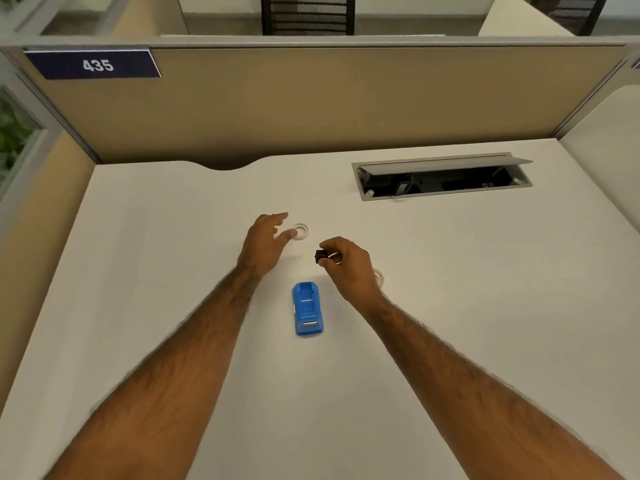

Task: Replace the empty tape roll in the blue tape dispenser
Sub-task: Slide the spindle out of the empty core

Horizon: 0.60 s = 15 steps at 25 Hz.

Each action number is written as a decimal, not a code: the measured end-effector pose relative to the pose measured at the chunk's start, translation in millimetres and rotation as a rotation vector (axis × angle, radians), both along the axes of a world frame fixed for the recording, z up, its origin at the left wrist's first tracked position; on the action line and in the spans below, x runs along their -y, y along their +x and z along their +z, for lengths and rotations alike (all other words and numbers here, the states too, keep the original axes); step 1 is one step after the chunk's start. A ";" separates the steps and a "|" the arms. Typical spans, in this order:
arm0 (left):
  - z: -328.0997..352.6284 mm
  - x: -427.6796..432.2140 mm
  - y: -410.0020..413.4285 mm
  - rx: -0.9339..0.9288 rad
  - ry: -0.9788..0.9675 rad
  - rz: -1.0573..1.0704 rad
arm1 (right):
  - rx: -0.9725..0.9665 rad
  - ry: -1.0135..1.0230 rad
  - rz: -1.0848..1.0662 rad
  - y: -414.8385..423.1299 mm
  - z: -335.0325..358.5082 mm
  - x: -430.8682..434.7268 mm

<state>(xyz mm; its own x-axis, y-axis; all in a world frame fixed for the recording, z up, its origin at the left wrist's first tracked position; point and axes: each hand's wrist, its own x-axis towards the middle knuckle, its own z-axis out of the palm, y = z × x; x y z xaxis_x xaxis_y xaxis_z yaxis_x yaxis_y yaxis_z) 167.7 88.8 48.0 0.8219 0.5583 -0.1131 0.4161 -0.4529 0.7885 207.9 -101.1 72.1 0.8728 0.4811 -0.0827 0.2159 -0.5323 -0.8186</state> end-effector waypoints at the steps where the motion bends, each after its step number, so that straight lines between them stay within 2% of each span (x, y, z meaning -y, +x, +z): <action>1: 6.9 5.8 -10.1 0.045 -0.060 0.050 | -0.003 0.009 0.000 -2.7 2.4 -1.3; 5: 28.8 35.2 -50.1 0.085 -0.258 0.077 | -0.009 0.051 0.028 -15.6 13.7 -5.7; 15: 51.6 60.5 -85.7 0.065 -0.526 0.085 | 0.017 0.116 0.101 -46.3 24.8 -4.6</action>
<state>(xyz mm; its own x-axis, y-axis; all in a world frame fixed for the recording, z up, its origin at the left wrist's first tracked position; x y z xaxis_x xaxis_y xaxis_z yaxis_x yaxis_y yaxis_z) 82.0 28.3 99.6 0.7912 0.5046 -0.3456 0.3768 0.0430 0.9253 161.6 -96.5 96.9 0.8201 0.5721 -0.0073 0.2777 -0.4092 -0.8692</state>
